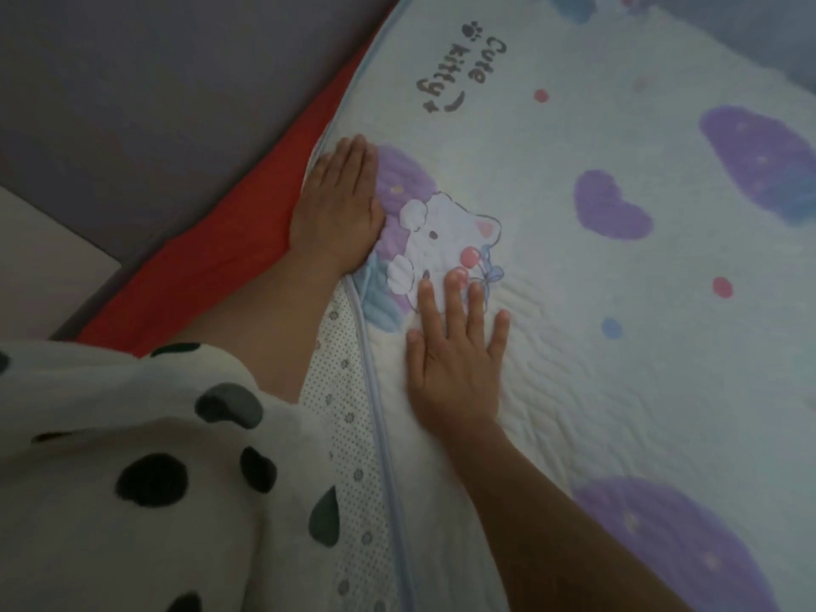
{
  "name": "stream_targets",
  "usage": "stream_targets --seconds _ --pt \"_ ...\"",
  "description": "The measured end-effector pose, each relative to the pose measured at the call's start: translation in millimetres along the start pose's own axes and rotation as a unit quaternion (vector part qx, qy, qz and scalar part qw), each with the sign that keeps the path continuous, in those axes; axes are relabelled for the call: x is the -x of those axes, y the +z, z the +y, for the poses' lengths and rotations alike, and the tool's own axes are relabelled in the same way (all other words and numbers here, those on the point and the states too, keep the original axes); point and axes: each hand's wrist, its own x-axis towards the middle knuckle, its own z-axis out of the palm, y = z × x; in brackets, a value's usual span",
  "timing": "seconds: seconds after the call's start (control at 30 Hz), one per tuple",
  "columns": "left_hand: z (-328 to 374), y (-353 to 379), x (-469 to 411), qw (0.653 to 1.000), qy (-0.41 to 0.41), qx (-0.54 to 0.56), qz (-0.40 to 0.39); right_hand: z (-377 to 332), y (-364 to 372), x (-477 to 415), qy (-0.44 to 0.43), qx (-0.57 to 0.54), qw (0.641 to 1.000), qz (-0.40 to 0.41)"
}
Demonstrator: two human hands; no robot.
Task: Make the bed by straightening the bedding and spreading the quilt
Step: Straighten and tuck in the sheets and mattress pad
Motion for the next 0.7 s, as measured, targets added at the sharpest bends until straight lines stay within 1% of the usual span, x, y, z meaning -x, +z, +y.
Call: stream_targets --seconds 0.17,0.3,0.5,0.63,0.7 --pt "4.9 -13.4 10.5 0.998 0.015 0.044 -0.037 0.0 3.6 -3.9 0.009 0.01 1.0 0.01" --pt "5.6 -22.9 67.1 0.997 0.017 0.076 -0.025 3.7 5.2 -0.4 0.003 0.01 1.0 0.015" --pt "-3.9 -40.7 149.9 0.994 -0.006 0.092 -0.05 7.4 2.4 -1.7 -0.006 0.011 1.0 0.012" --pt "-37.9 -51.3 219.9 0.995 -0.024 0.069 -0.071 9.0 -1.6 -2.2 -0.013 0.019 1.0 -0.021" --pt "-59.4 -55.6 255.2 0.995 -0.035 0.048 -0.078 8.5 -10.6 -4.6 0.012 -0.003 0.998 -0.065"
